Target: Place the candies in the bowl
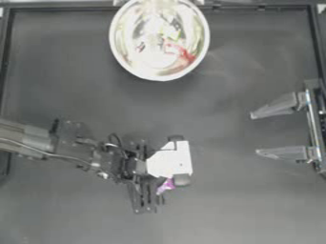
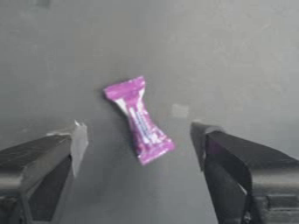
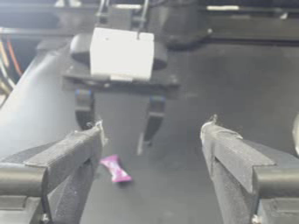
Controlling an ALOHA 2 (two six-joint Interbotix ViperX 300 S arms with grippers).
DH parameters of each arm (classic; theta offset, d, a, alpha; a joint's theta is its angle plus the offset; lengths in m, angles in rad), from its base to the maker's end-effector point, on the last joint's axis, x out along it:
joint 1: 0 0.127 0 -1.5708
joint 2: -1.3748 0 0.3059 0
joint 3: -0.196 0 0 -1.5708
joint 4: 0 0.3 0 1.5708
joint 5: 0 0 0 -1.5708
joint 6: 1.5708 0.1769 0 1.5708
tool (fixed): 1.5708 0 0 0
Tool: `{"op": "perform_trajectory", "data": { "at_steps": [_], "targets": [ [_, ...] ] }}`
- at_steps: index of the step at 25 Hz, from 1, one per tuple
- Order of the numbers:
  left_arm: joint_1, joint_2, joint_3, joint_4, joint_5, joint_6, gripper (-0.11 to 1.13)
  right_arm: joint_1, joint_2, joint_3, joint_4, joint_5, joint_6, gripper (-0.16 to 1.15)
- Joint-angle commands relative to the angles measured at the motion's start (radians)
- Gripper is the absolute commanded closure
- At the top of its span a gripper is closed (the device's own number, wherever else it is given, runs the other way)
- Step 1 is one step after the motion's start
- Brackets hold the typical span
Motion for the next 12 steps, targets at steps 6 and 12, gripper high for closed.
{"op": "perform_trajectory", "data": {
  "at_steps": [6,12],
  "targets": [
    [-0.002,0.014,-0.046,-0.002,0.014,-0.028,0.01,0.0,0.005,0.0,0.003,-0.029,0.0,0.02],
    [-0.002,0.049,-0.058,0.002,0.028,-0.032,0.03,0.0,0.003,0.003,0.003,-0.037,0.0,0.02]
  ]
}}
